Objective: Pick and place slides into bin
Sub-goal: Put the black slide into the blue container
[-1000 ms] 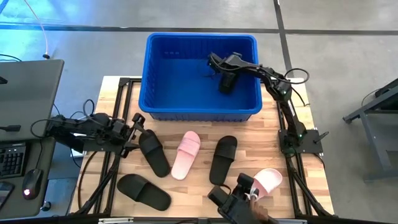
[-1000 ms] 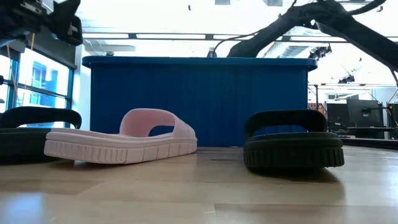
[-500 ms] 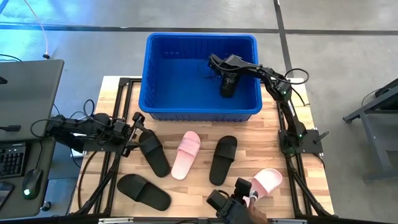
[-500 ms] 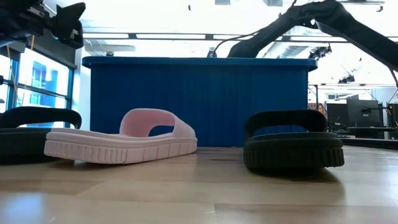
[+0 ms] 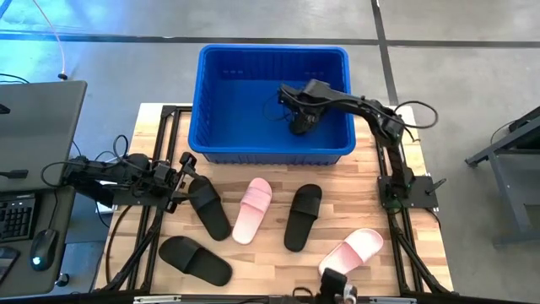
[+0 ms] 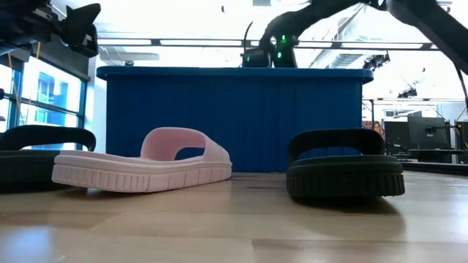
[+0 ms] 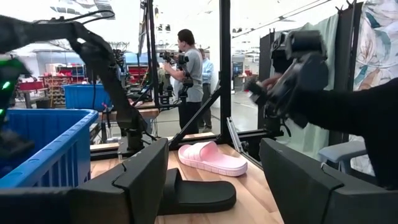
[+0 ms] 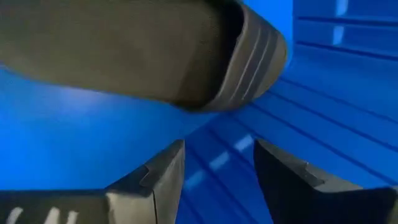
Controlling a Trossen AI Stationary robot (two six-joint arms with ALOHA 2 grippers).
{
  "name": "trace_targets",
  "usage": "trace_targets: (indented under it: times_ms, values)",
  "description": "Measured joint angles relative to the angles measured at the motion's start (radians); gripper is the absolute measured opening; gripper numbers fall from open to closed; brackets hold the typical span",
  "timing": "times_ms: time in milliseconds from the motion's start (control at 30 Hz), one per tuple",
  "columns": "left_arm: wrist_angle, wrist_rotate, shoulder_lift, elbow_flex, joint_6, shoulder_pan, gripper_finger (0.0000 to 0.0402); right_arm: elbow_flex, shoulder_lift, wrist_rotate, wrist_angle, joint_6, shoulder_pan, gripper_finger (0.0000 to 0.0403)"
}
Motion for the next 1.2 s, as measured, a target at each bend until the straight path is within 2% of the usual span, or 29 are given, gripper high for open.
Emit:
trace_targets:
  times_ms: [367, 533, 667, 900, 1200]
  values:
    - [-0.026, 0.000, 0.000, 0.000, 0.020, 0.000, 0.0244, 0.000, -0.236, -0.040, -0.141, 0.217, 0.208, 0.0181]
    - [-0.033, 0.000, 0.000, 0.000, 0.019, 0.000, 0.0244, 0.001, -0.351, -0.081, -0.147, 0.423, 0.352, 0.0181]
    - [-0.035, 0.000, 0.000, 0.000, 0.019, 0.000, 0.0244, 0.001, -0.389, -0.127, -0.148, 0.552, 0.488, 0.0181]
    - [-0.055, 0.000, 0.000, 0.000, 0.018, 0.000, 0.0244, 0.001, -0.319, -0.100, -0.121, 0.676, 0.742, 0.0181]
    - [-0.056, 0.000, 0.000, -0.001, 0.018, 0.000, 0.0244, 0.001, -0.060, 0.046, -0.112, 0.823, 1.006, 0.0181]
